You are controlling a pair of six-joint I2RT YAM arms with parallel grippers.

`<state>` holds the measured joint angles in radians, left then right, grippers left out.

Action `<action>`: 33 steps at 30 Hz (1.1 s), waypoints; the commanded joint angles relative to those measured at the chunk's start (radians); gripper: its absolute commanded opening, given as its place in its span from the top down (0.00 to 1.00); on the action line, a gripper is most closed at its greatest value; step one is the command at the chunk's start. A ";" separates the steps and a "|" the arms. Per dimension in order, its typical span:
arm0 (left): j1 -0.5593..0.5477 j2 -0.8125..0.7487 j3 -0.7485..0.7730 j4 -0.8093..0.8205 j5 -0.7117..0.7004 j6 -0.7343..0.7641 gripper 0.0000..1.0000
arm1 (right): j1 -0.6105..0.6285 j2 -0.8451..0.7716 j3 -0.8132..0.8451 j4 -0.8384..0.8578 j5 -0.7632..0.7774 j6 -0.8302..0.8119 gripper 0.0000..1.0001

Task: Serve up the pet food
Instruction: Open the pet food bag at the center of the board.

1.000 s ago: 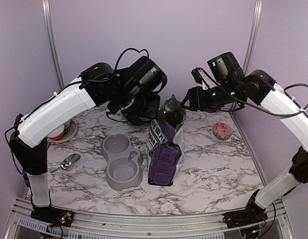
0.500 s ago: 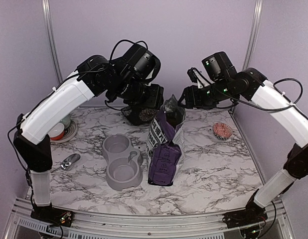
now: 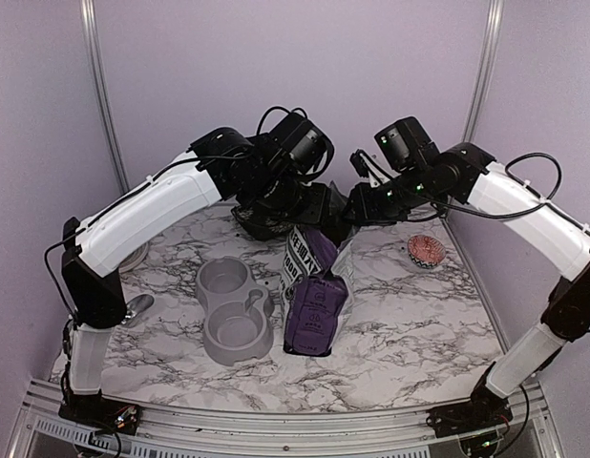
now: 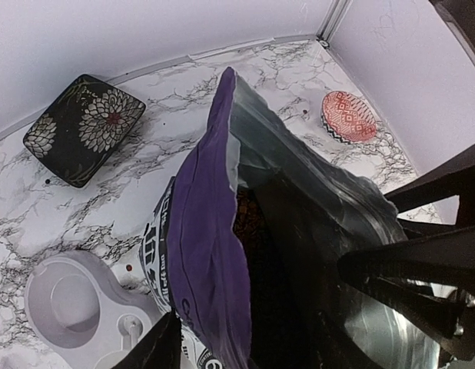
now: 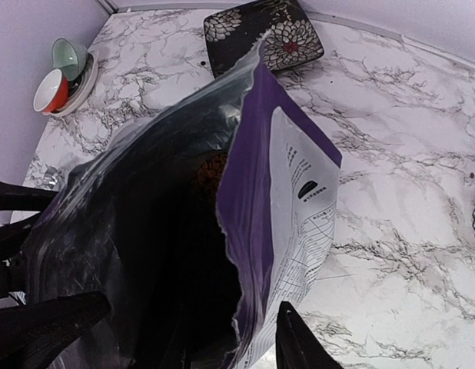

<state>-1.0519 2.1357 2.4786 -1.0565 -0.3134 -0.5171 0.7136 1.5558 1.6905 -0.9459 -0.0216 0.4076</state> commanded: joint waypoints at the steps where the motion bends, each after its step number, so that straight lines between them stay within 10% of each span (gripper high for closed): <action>1: 0.020 0.019 0.014 0.019 -0.039 -0.002 0.46 | -0.009 0.006 -0.006 0.019 0.008 -0.013 0.66; 12: 0.023 0.008 -0.042 0.001 -0.127 0.019 1.00 | -0.018 0.016 -0.013 0.047 0.004 -0.033 1.00; 33: -0.041 -0.008 0.038 0.398 0.072 -0.033 1.00 | -0.128 -0.011 0.377 -0.156 0.224 -0.223 1.00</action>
<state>-1.0710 2.1616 2.4588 -0.9115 -0.3363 -0.5220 0.6338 1.6531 1.9301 -1.1973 0.0273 0.2466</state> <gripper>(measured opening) 0.015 0.006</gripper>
